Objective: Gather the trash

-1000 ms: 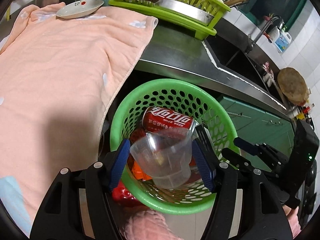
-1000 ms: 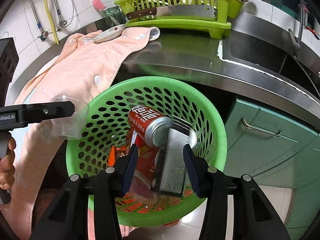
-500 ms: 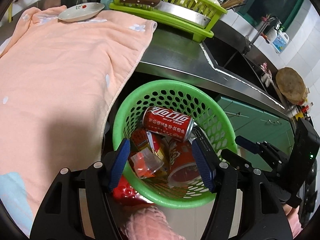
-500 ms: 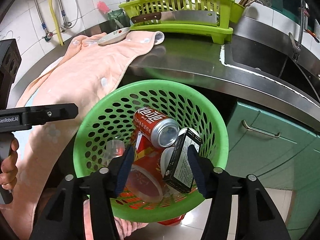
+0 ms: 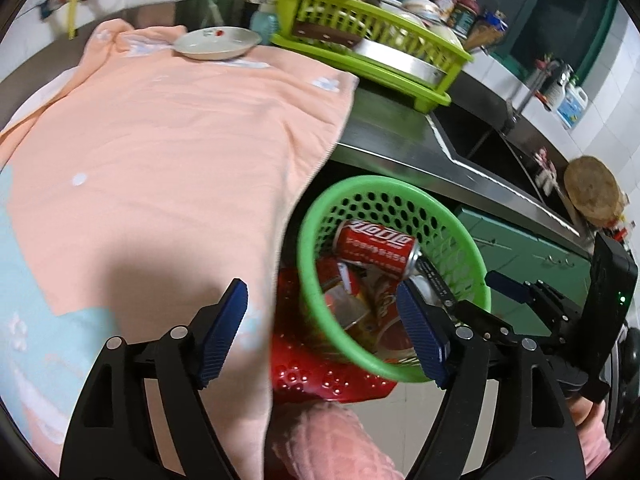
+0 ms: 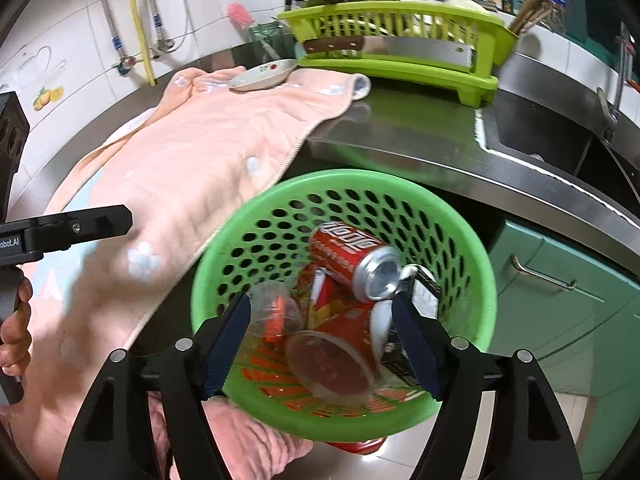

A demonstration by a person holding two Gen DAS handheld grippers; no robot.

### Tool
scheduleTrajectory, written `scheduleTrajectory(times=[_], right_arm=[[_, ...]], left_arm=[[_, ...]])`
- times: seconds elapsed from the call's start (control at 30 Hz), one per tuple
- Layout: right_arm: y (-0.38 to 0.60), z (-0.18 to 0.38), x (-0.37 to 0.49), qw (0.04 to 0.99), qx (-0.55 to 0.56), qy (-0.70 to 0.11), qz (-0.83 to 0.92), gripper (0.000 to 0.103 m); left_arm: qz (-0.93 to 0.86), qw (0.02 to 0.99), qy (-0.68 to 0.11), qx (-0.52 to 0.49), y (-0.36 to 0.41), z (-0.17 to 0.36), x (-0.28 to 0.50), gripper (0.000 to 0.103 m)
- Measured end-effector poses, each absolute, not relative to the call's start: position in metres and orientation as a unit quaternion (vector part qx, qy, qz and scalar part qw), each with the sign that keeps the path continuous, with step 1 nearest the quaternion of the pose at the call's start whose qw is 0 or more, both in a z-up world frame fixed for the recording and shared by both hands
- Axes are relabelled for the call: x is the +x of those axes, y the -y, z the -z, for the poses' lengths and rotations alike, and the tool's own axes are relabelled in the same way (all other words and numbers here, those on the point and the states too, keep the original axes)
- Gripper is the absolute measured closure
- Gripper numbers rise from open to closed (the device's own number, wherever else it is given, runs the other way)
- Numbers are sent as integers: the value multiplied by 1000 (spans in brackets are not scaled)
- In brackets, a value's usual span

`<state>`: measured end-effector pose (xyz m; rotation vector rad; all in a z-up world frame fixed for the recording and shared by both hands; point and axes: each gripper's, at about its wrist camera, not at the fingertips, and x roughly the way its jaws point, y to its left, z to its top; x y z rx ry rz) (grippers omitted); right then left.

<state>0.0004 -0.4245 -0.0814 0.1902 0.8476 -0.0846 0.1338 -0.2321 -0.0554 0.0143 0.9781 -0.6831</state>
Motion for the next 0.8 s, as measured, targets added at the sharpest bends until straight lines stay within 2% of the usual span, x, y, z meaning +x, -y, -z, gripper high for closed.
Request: scheduleTrajectory(times=[0.33,0.8], right_arm=[[358,72,26,910,65,-409,-23,20],[190,58,73,898,16,-409,-162,15]], left_arm=[[250,863,-439,-3,137,40,131,20],[90,903,-419,-27,-36,27,128,16]])
